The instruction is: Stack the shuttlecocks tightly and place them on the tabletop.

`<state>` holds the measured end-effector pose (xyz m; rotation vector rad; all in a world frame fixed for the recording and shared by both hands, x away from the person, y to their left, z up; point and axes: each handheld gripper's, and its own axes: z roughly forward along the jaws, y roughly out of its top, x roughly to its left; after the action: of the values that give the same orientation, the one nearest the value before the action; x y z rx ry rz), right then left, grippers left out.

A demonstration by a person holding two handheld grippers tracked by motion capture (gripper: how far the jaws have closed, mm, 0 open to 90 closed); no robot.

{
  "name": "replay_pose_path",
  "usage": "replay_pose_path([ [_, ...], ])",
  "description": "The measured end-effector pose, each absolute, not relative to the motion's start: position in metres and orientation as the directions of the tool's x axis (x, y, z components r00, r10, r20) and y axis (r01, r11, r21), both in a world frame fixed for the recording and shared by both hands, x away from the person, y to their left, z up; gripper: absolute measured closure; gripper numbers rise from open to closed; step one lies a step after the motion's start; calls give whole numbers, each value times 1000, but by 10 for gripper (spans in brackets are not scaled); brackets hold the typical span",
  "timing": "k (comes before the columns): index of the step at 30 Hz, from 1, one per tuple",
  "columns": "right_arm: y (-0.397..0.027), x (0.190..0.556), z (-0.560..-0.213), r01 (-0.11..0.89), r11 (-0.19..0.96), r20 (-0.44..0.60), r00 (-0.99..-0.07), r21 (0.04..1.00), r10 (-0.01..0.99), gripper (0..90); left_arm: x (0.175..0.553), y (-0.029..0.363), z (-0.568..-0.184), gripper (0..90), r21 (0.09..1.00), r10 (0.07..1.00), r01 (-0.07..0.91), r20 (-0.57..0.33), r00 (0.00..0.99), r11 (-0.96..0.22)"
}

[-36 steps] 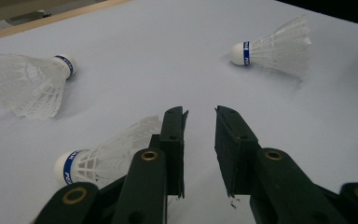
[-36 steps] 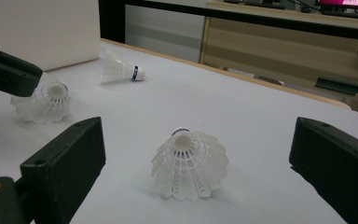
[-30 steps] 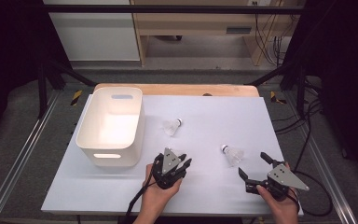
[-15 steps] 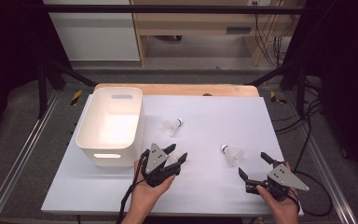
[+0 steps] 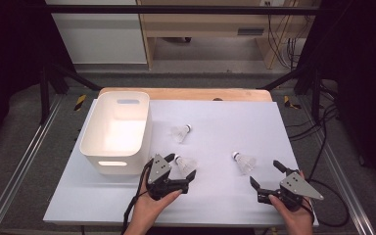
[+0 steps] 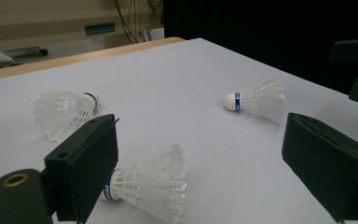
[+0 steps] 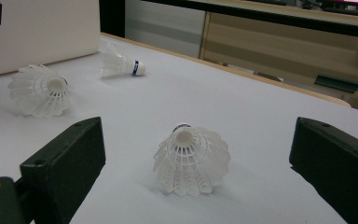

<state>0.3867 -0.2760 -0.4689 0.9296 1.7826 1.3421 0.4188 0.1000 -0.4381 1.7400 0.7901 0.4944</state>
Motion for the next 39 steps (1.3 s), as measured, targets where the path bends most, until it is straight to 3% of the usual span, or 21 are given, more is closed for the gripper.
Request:
replay_pose_path([
  [7, -275, 387, -469, 153, 194, -95, -494, 969, 864, 39, 418, 103, -439, 86, 950, 728, 258, -50, 684, -177],
  [14, -275, 390, -470, 285, 160, 15, -528, 945, 849, 44, 409, 111, -442, 72, 951, 722, 254, -51, 690, -176],
  [22, -270, 392, -470, 314, 192, -17, -485, 930, 874, 68, 390, 134, -448, 59, 952, 729, 249, -42, 683, -178],
  [31, -267, 394, -469, 398, 217, 15, -504, 891, 864, 71, 366, 167, -447, 60, 964, 739, 208, -18, 673, -166],
  [39, -267, 394, -470, 391, 213, 11, -499, 895, 867, 53, 345, 201, -451, 57, 972, 769, 171, 16, 639, -162],
])
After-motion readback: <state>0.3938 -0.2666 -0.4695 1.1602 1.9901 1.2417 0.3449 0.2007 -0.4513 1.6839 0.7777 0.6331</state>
